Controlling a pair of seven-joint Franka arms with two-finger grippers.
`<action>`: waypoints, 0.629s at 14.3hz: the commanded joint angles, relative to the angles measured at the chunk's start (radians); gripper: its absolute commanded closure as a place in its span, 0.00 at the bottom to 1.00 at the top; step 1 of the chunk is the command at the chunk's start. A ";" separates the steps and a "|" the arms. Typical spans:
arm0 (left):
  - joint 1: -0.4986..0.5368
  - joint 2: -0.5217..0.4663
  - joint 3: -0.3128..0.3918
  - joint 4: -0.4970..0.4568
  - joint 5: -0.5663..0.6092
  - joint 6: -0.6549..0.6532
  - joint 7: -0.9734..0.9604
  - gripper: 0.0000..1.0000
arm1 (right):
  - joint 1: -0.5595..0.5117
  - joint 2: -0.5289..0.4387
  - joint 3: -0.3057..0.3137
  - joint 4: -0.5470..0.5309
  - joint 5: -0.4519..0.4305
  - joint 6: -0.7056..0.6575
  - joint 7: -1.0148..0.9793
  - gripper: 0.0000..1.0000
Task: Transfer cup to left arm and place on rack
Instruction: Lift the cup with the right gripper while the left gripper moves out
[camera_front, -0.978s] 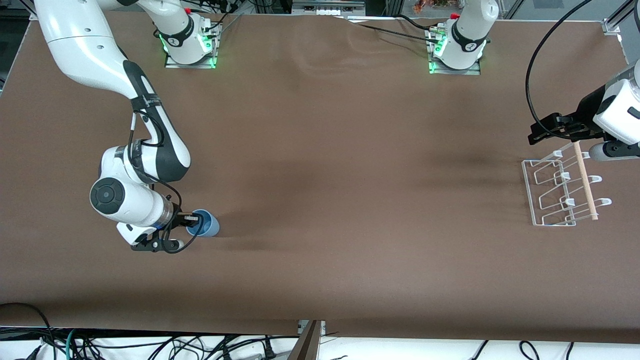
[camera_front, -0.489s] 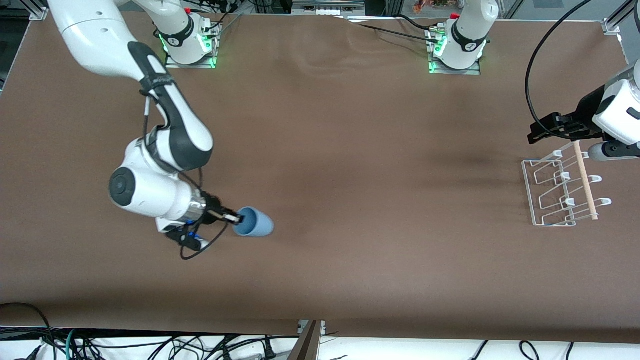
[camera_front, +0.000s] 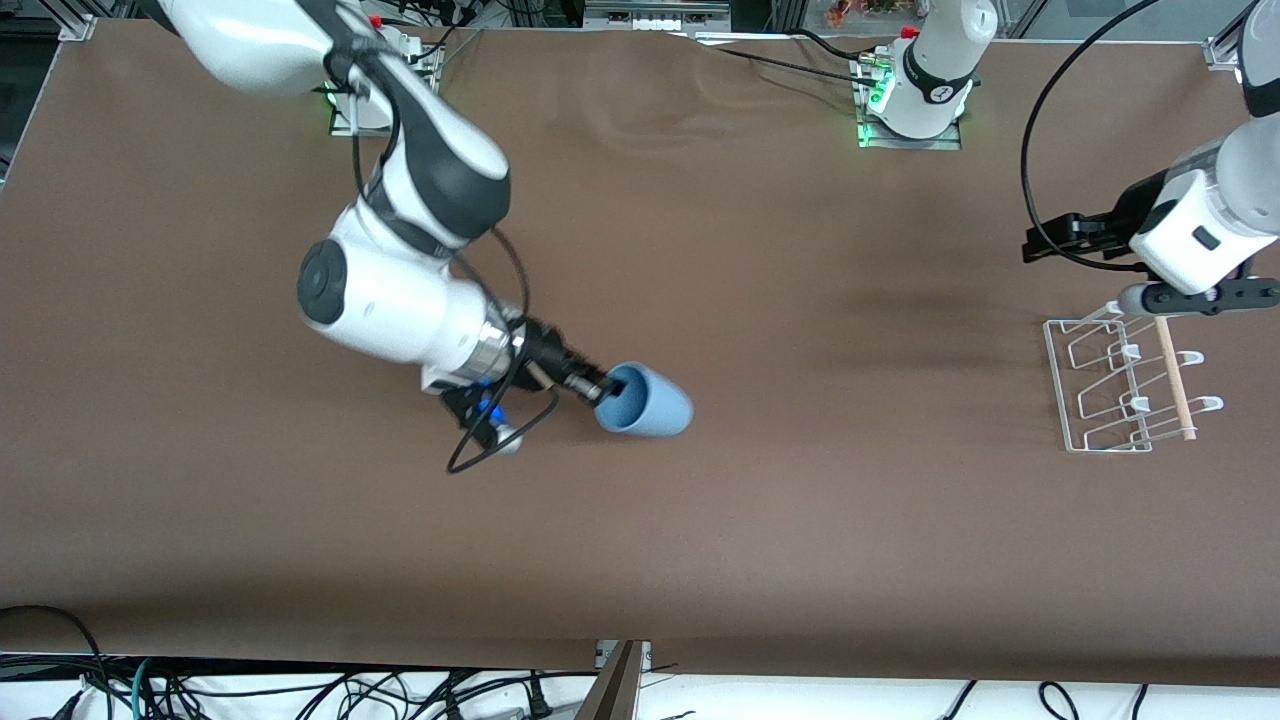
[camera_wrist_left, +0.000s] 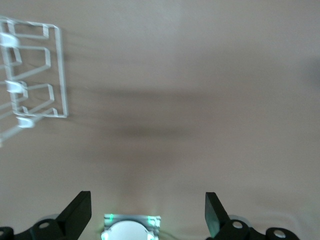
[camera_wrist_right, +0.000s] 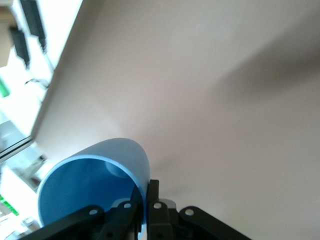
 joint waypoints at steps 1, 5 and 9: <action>-0.029 0.036 0.004 0.032 -0.076 -0.032 0.075 0.00 | -0.001 -0.008 0.099 0.035 0.015 -0.014 0.116 1.00; -0.037 0.088 0.004 0.067 -0.101 -0.022 0.249 0.00 | 0.025 -0.008 0.161 0.035 0.015 0.066 0.165 1.00; -0.034 0.167 0.004 0.133 -0.104 0.021 0.557 0.00 | 0.055 -0.008 0.158 0.035 0.014 0.080 0.165 1.00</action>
